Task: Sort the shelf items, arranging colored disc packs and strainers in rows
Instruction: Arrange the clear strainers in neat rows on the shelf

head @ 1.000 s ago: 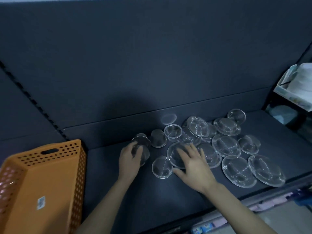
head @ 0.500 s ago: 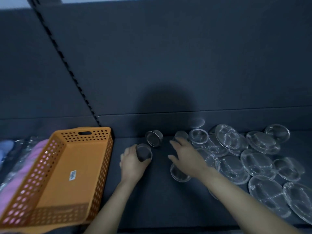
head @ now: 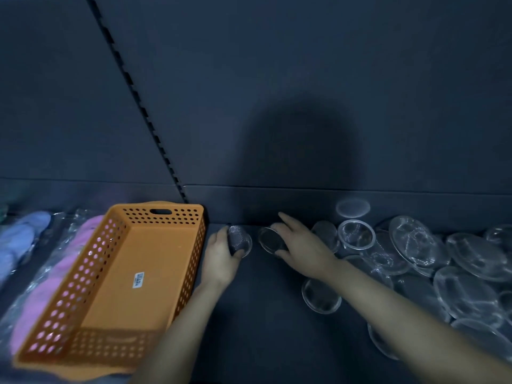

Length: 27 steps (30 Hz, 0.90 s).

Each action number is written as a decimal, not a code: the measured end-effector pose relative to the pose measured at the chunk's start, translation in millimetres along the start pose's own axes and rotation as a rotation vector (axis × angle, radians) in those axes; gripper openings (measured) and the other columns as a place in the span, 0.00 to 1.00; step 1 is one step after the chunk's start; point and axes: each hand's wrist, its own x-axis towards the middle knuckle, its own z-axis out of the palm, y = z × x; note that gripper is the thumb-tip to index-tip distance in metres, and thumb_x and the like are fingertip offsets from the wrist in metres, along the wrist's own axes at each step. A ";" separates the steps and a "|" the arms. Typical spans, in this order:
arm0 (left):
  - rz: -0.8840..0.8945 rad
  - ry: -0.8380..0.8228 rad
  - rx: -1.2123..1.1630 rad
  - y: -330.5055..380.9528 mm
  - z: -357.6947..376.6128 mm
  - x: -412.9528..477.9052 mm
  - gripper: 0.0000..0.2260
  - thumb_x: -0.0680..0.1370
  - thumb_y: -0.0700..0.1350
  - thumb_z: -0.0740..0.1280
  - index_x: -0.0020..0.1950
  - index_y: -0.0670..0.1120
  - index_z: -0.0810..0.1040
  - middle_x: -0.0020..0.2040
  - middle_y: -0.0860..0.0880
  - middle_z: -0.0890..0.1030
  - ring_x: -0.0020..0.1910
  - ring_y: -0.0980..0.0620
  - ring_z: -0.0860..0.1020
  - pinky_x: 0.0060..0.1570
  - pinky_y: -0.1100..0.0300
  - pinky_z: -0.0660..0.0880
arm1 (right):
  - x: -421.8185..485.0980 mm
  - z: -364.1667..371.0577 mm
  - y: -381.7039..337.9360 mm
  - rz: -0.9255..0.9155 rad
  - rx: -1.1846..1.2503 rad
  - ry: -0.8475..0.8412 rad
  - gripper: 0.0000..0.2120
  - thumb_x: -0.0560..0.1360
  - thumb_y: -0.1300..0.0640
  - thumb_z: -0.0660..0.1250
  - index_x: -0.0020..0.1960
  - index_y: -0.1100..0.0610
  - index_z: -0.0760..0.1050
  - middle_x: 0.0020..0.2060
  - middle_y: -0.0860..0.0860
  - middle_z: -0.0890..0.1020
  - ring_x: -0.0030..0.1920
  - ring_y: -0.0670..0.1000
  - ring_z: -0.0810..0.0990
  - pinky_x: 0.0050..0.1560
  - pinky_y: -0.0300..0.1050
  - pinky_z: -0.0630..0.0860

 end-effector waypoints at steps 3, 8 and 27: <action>0.010 -0.006 -0.002 -3.1 -1.0 0.9 0.30 0.72 0.41 0.73 0.71 0.41 0.66 0.65 0.42 0.72 0.64 0.45 0.71 0.61 0.66 0.62 | -3.8 8.2 -1.9 -0.018 0.001 -0.042 0.23 0.76 0.59 0.64 0.68 0.51 0.62 0.76 0.54 0.55 0.69 0.58 0.68 0.65 0.51 0.70; 0.001 -0.009 -0.020 -3.9 -0.9 0.6 0.31 0.71 0.41 0.74 0.71 0.42 0.66 0.66 0.43 0.72 0.65 0.46 0.71 0.64 0.63 0.63 | 0.3 12.0 -1.2 0.076 0.016 -0.011 0.25 0.74 0.67 0.58 0.69 0.53 0.60 0.65 0.57 0.72 0.55 0.60 0.77 0.54 0.53 0.75; 0.022 -0.061 -0.062 -1.8 -1.5 -3.5 0.31 0.71 0.40 0.74 0.71 0.43 0.67 0.67 0.43 0.72 0.65 0.47 0.71 0.64 0.62 0.64 | -2.8 16.3 1.7 0.125 0.089 0.139 0.23 0.76 0.56 0.63 0.70 0.53 0.69 0.73 0.61 0.60 0.72 0.62 0.58 0.71 0.49 0.58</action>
